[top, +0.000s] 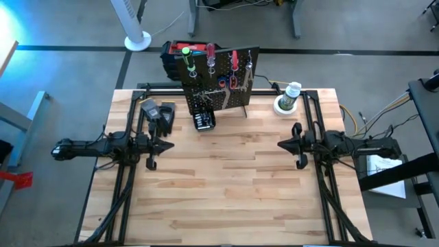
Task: Hang tools onto peg board
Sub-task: Return to Home Position
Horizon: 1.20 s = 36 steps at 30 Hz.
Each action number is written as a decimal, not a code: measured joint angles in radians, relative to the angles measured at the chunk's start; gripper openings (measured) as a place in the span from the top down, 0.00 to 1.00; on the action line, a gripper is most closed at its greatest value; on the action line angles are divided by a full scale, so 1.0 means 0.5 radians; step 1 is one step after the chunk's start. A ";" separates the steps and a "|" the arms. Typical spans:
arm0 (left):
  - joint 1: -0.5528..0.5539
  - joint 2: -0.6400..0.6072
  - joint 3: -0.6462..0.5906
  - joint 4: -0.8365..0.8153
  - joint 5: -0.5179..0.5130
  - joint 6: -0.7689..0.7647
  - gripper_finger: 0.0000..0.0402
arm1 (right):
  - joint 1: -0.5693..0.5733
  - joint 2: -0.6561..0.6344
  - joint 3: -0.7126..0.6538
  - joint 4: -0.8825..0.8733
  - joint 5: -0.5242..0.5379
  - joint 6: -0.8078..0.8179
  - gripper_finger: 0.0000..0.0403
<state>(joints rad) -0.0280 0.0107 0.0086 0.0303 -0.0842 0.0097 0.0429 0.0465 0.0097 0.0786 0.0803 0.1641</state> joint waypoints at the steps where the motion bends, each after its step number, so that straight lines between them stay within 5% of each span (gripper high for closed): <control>1: 0.000 0.003 0.000 0.000 -0.001 0.000 1.00 | 0.000 0.007 0.000 0.004 0.000 0.040 1.00; 36: 0.000 0.030 0.000 0.010 -0.007 -0.001 1.00 | 0.000 0.024 0.000 0.010 -0.002 0.087 1.00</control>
<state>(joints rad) -0.0280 0.0257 0.0086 0.0353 -0.0879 0.0093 0.0429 0.0586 0.0097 0.0834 0.0795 0.2077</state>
